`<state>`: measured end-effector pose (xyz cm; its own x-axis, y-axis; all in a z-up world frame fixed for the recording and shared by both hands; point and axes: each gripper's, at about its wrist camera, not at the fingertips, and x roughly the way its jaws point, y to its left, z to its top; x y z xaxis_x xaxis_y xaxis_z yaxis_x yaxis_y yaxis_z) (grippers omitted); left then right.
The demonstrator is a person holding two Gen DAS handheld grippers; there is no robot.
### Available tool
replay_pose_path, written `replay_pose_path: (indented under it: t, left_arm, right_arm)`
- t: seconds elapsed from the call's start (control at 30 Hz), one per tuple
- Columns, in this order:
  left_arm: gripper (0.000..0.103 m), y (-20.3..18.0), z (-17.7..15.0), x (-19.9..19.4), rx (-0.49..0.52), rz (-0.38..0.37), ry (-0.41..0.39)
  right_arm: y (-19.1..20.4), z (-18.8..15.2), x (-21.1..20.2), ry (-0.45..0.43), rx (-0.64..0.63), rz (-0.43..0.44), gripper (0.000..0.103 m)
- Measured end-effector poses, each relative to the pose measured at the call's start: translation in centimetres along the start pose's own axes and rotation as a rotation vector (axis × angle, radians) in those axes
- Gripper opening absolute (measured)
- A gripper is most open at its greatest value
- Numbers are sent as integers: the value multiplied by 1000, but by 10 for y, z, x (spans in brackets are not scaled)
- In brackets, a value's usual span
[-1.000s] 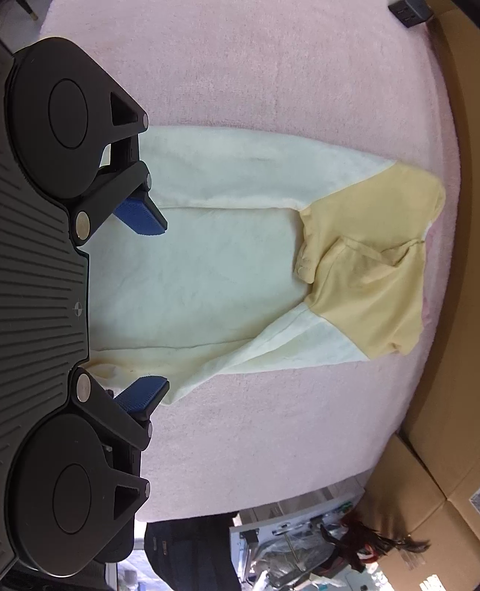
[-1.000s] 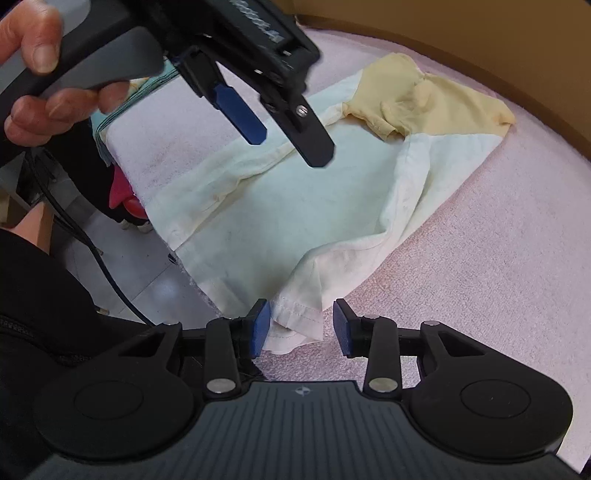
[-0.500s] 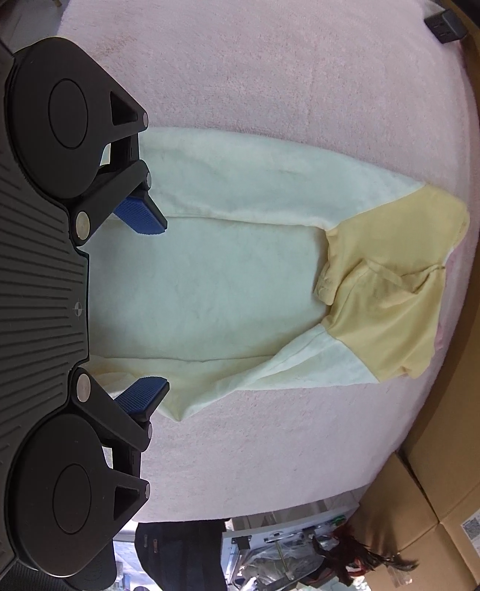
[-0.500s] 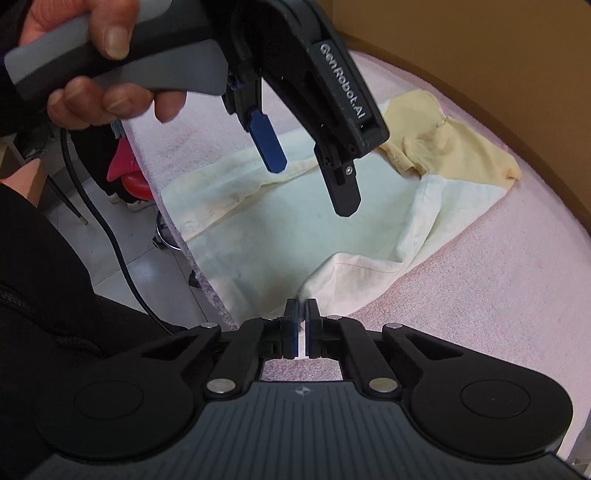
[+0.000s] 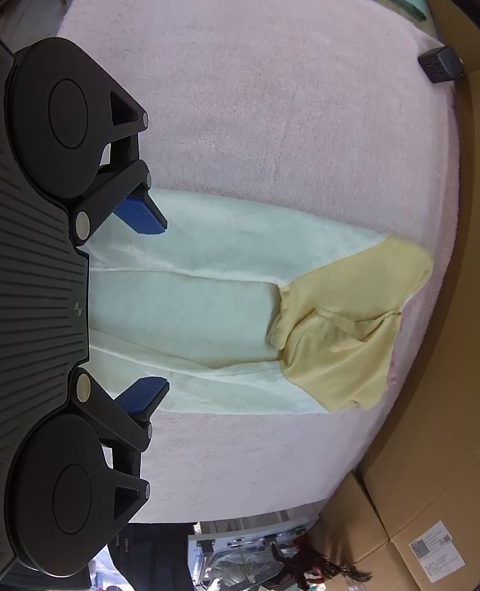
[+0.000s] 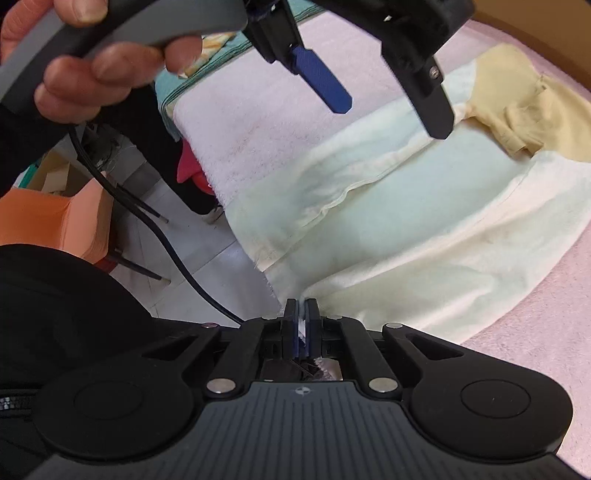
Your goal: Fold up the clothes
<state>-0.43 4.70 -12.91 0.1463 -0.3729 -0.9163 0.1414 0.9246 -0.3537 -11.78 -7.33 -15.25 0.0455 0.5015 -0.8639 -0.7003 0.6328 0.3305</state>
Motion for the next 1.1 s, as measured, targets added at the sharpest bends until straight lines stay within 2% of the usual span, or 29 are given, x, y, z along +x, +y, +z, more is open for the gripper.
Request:
replay_pose_path:
  t: [0.07,0.17,0.27,0.4,0.43,0.57,0.73,0.83,0.9,1.03,1.07,1.1]
  left_arm:
    - [93,-1,0,3,1,-1,7]
    - [93,-4,-2,8,15,-12,19]
    - [93,-7,-6,13,29,-26,32]
    - [93,-10,-9,22,31,-36,56]
    - [93,-12,-9,24,33,-37,61]
    - [93,-18,-9,28,46,-40,71]
    - [93,-21,-11,24,55,-41,67]
    - [93,-21,-14,24,49,-39,66]
    - [93,-20,-15,26,42,-38,70]
    - [93,-24,-18,31,37,-63,74]
    - [93,-26,-19,32,35,-77,68]
    - [93,-30,-18,32,44,-89,54]
  right_arm:
    - [0,3,8,20,8,24,11]
    - [-4,1,-1,7,37,65,32]
    - [-10,-8,-28,-24,47,38,31]
    - [-16,-28,-52,-14,-4,-121,33]
    - [-14,-32,-53,-7,-31,-145,33]
    - [-4,-38,-50,3,-131,-156,33]
    - [4,-34,-32,14,-192,-245,32]
    - [5,-34,-32,4,-158,-208,40]
    - [8,-34,-32,-6,-157,-225,52]
    - [14,-33,-22,21,-210,-296,52]
    - [15,-34,-21,26,-211,-300,48]
    - [15,-34,-20,32,-212,-303,37]
